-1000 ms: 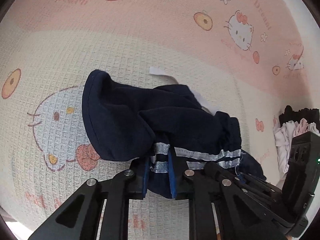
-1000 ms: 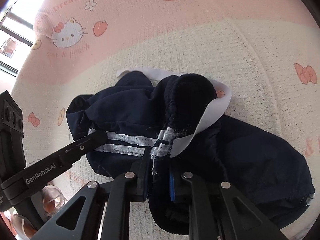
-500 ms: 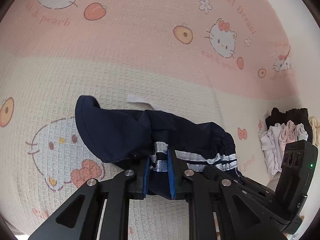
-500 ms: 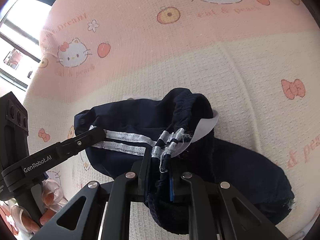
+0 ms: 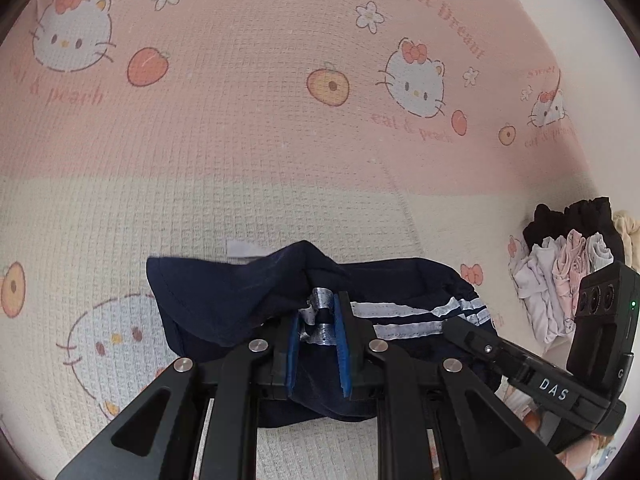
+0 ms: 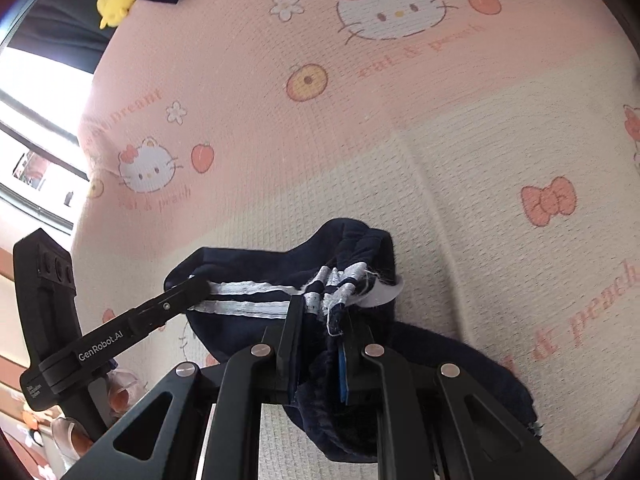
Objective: Fold clothes
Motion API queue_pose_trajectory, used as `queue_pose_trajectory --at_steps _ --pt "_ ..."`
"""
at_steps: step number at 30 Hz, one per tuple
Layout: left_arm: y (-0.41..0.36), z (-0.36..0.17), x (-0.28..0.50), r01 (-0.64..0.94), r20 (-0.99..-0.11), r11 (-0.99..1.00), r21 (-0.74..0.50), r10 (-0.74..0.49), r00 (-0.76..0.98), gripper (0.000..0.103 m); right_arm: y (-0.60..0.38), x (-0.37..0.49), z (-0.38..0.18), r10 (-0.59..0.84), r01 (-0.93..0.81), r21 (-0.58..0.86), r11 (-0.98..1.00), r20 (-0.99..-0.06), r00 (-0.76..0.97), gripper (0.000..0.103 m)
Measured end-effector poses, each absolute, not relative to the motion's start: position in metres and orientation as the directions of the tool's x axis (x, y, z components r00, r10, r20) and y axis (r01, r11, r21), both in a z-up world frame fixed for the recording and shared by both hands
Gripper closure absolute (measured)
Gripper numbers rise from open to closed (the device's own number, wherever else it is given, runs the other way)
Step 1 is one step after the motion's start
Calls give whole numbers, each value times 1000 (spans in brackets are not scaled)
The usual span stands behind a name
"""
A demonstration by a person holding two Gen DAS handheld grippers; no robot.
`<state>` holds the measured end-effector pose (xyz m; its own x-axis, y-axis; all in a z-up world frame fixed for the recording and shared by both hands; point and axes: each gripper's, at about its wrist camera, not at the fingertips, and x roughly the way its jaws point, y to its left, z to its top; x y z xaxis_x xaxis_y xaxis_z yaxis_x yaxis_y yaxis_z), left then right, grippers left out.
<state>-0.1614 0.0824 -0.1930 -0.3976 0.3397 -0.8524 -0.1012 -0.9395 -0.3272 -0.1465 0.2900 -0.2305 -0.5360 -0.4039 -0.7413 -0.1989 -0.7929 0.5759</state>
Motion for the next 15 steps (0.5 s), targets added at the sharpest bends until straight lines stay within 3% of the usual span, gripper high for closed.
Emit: queue_pose_trajectory --at_steps 8,15 --pt "79 -188 -179 -115 -860 -945 -305 325 -393 89 324 -145 -225 -381 -237 585 -775 -733 -564 91" --pt "80 -182 -190 -153 -856 -946 -285 323 -403 89 333 -149 -234 -453 -259 652 -712 -709 -541 87"
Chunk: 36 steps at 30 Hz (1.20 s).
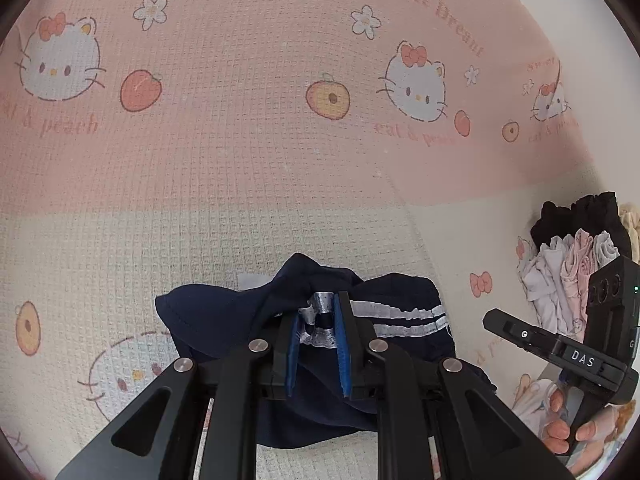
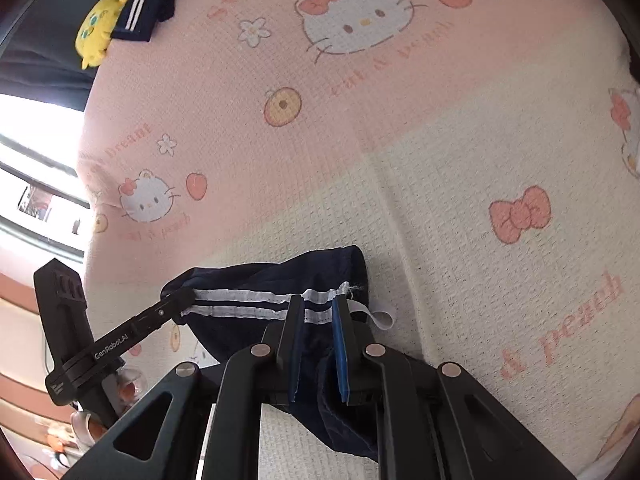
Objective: Fold clothes
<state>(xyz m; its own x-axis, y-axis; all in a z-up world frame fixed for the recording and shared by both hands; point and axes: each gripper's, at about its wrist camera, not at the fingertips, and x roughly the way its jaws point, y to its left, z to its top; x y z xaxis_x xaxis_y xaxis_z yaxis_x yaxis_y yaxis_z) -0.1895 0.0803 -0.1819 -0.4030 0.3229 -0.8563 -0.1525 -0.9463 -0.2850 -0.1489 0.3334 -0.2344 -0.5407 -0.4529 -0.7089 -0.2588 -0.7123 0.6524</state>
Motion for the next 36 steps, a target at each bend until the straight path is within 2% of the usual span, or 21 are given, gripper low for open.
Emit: queue_pose_trajectory --at_steps 2,3,8,13,17,20,21,22,23,24,25,30,36 --pt "81 -178 -189 -163 -852 -944 -286 328 -409 89 332 -151 -244 -484 -271 677 -684 -699 -526 66" --pt "81 -177 -188 -166 -851 -944 -283 328 -411 89 331 -153 -249 -501 -278 689 -670 -695 -515 64" --pt "81 -172 -188 -180 -846 -943 -281 332 -418 89 316 -160 -269 -566 -272 724 -634 -674 -475 64" --pt "80 -177 -197 -176 -861 -945 -275 323 -392 89 299 -177 -282 -554 -270 679 -683 -722 -415 64" --pt "69 -196 -212 -85 -913 -950 -302 313 -262 88 287 -183 -282 -516 -247 624 -742 -766 -384 64" --pt "51 -204 -214 -20 -899 -930 -368 361 -247 86 288 -184 -282 -513 -243 627 -741 -761 -398 64" --pt "45 -205 -213 -1 -899 -928 -371 360 -250 78 289 -183 -282 -514 -242 630 -738 -757 -403 64" --pt "39 -206 -213 16 -899 -927 -374 358 -253 60 289 -183 -282 -514 -241 633 -736 -754 -409 62" --pt "34 -207 -212 27 -895 -925 -380 360 -262 48 291 -183 -282 -513 -243 636 -733 -750 -417 58" --pt "28 -208 -211 37 -892 -922 -386 362 -272 32 292 -182 -283 -512 -247 640 -728 -746 -426 49" --pt "23 -208 -211 45 -883 -913 -405 377 -280 31 293 -181 -284 -521 -251 652 -715 -737 -430 44" --pt "-1 -215 -213 101 -856 -879 -467 420 -302 31 299 -177 -292 -593 -274 741 -614 -661 -459 43" --pt "-7 -233 -222 110 -850 -872 -477 426 -311 31 293 -178 -297 -587 -280 731 -623 -673 -450 43"
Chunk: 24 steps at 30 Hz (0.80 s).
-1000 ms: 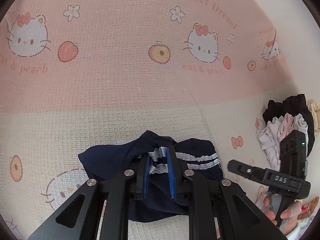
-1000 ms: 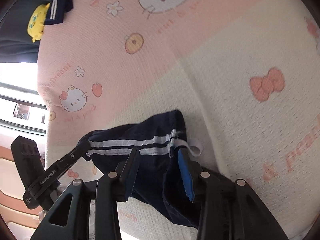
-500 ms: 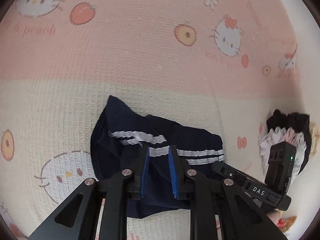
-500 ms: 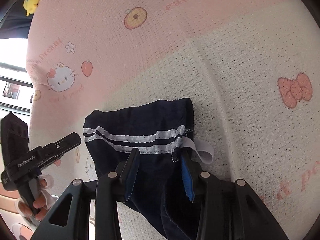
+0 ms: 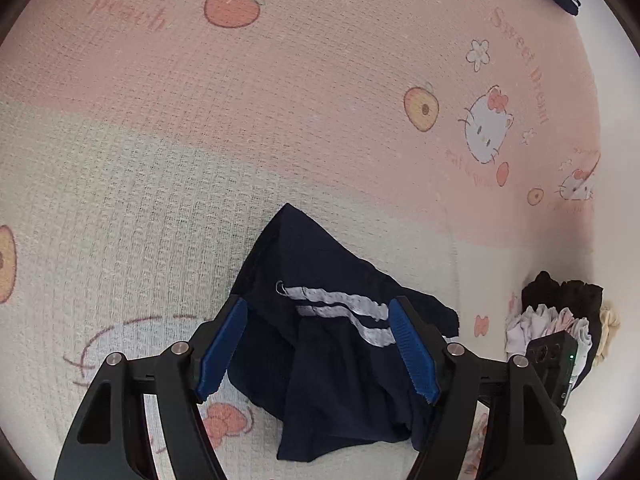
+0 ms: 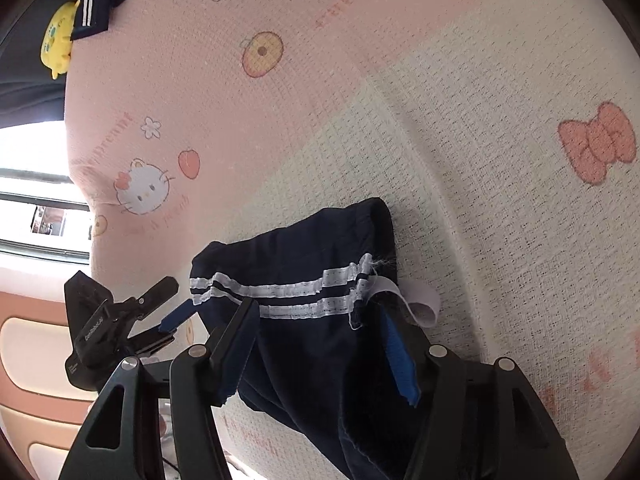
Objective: Fold clothes
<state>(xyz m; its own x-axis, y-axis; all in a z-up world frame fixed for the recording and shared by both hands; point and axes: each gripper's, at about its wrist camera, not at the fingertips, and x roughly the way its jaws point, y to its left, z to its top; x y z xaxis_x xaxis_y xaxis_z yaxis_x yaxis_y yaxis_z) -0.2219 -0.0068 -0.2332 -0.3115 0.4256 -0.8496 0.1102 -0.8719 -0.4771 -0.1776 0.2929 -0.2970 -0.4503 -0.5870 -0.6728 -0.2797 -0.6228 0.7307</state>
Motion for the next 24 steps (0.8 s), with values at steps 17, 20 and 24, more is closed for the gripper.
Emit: queue_pose_trajectory --at_steps 17,20,24 --pt "24 -238 -205 -210 -864 -948 -239 307 -400 31 244 -177 -293 -360 -96 449 -889 -812 -459 44" --pt "22 -235 -200 -234 -851 -952 -197 285 -442 31 245 -175 -294 -346 -100 435 -895 -817 -461 47" --pt "31 -239 -199 -269 -851 -952 -143 257 -458 31 243 -176 -294 -334 -105 425 -899 -821 -463 49"
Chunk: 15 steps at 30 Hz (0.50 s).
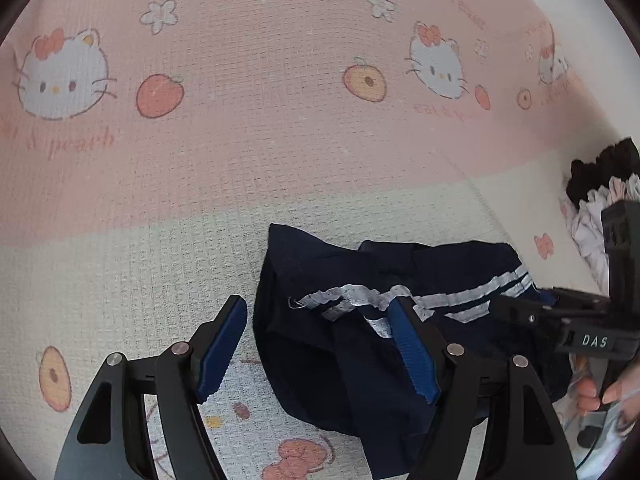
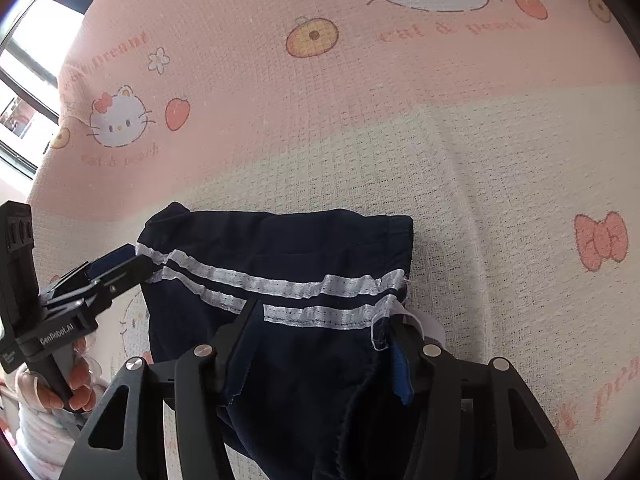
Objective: Fold clothes
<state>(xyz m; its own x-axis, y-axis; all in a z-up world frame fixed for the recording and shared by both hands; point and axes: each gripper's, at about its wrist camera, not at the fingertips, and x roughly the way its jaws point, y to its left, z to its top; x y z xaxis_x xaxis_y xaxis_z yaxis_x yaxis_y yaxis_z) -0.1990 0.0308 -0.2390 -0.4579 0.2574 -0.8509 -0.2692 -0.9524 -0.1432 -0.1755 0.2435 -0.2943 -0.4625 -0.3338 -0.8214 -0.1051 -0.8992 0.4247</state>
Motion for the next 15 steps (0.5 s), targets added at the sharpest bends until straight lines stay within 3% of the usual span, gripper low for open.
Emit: queue_pose_trajectory --at_steps 3,5,7,9,11,15 --pt "39 -243 -200 -292 -846 -946 -143 269 -460 32 237 -178 -294 -302 -102 387 -916 -836 -457 57" --pt "45 -248 -204 -291 -846 -946 -143 270 -459 42 233 -178 -295 -278 -93 356 -930 -845 -457 66" --pt "49 -254 -206 -278 -860 -951 -135 252 -444 69 229 -179 -296 -247 -89 318 -944 -857 -452 79" --pt "53 -261 -209 -271 -877 -953 -137 244 -413 80 226 -179 -297 -210 -81 274 -958 -867 -452 86" --pt "60 -266 -210 -277 -888 -951 -136 241 -392 87 223 -178 -296 -178 -67 234 -970 -869 -462 94" --pt "70 -260 -206 -290 -880 -952 -98 219 -422 94 223 -174 -287 -134 -53 185 -981 -854 -502 96"
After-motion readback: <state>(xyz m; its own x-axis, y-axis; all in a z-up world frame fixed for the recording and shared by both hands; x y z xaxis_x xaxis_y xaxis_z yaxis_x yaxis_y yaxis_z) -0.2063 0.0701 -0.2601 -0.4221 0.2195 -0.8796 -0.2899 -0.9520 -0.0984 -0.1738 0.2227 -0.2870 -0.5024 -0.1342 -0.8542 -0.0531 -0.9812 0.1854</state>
